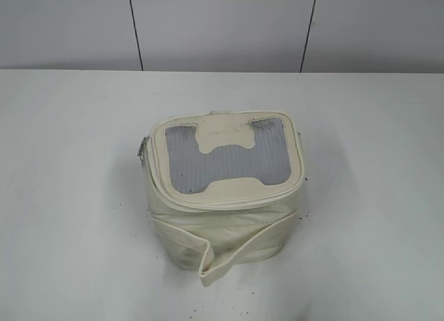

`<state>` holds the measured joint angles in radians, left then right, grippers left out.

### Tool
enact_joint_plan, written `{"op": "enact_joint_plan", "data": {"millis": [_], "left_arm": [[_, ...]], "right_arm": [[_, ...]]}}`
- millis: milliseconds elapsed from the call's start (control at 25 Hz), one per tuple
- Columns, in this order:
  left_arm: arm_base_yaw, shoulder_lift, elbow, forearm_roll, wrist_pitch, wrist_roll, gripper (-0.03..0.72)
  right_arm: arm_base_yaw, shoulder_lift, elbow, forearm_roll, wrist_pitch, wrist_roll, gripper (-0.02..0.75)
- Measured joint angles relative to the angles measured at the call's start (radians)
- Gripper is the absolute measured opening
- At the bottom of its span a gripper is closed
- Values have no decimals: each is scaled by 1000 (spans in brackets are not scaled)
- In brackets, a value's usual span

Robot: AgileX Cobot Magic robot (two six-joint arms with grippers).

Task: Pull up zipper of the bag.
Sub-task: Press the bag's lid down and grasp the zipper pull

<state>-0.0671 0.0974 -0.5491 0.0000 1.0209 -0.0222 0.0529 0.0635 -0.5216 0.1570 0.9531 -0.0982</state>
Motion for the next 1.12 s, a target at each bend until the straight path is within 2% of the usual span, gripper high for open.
{"op": "enact_joint_plan", "data": {"millis": [160,280,440,520,640,840,960,1120], "left_arm": [[0,139,-7,-150,-167,43,249],[0,282,-12,-318,-268,160,282],[0,513,-14,-581,-327,433,334],[0,643,-13,-703,-330,584,341],[0,844,-27,-852,-296,744,345],[-2,1077,-117,-954,-176,896,347],[-5,1175,-178,-966,-137,914,347],[-5,1281,-240,-981,-92,920,347]], "right_arm": [[3,178,-12,53,-176,-7,587],[55,320,-21,61,-266,-12,587],[153,538,-80,70,-310,-65,587],[179,657,-130,74,-316,-122,587],[202,849,-224,107,-320,-213,587],[218,1135,-439,221,-235,-471,538],[218,1299,-590,259,-135,-571,477],[226,1497,-793,369,23,-725,418]]}}
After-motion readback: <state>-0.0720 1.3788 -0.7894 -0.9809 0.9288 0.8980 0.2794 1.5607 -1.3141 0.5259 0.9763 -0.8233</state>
